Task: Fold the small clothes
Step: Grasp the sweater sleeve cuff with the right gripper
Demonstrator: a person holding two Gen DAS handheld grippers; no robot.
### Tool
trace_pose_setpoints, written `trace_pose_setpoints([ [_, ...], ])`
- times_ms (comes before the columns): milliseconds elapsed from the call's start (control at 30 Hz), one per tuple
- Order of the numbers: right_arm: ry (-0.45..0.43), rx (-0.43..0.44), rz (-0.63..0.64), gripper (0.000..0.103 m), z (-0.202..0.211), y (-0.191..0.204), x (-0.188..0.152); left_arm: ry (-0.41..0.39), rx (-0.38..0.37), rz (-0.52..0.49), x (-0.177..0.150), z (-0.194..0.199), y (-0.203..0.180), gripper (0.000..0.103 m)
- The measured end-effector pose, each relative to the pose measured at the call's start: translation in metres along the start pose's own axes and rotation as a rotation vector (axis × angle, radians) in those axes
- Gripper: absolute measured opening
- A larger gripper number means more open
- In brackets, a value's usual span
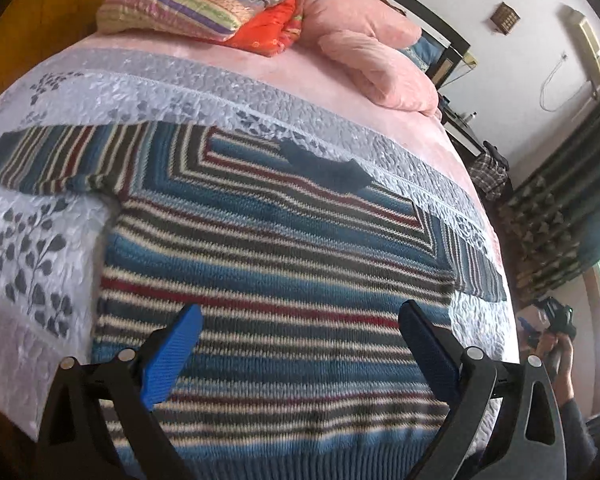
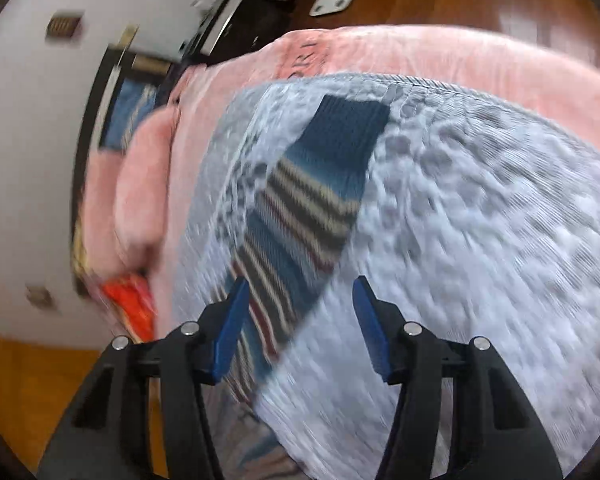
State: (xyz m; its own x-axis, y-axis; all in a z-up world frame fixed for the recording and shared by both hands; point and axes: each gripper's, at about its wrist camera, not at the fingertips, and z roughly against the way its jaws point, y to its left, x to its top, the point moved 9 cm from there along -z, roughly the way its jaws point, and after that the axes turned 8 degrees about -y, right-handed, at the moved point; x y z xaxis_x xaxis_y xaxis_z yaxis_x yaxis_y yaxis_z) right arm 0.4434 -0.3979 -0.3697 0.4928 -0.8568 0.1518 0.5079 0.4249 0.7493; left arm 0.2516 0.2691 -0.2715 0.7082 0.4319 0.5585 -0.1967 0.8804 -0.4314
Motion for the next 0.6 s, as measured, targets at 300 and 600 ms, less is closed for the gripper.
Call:
trace_pose_setpoints([
  [300, -0.029, -0.024, -0.117, 0.044, -0.071, -0.039, 0.062, 0.066, -0.051, -0.047, -0.012, -0.035, -0.024, 0.099],
  [600, -0.043, 0.023, -0.107, 0.041, -0.095, -0.035, 0.079, 0.179, -0.077, 0.060, -0.028, -0.069, -0.016, 0.099],
])
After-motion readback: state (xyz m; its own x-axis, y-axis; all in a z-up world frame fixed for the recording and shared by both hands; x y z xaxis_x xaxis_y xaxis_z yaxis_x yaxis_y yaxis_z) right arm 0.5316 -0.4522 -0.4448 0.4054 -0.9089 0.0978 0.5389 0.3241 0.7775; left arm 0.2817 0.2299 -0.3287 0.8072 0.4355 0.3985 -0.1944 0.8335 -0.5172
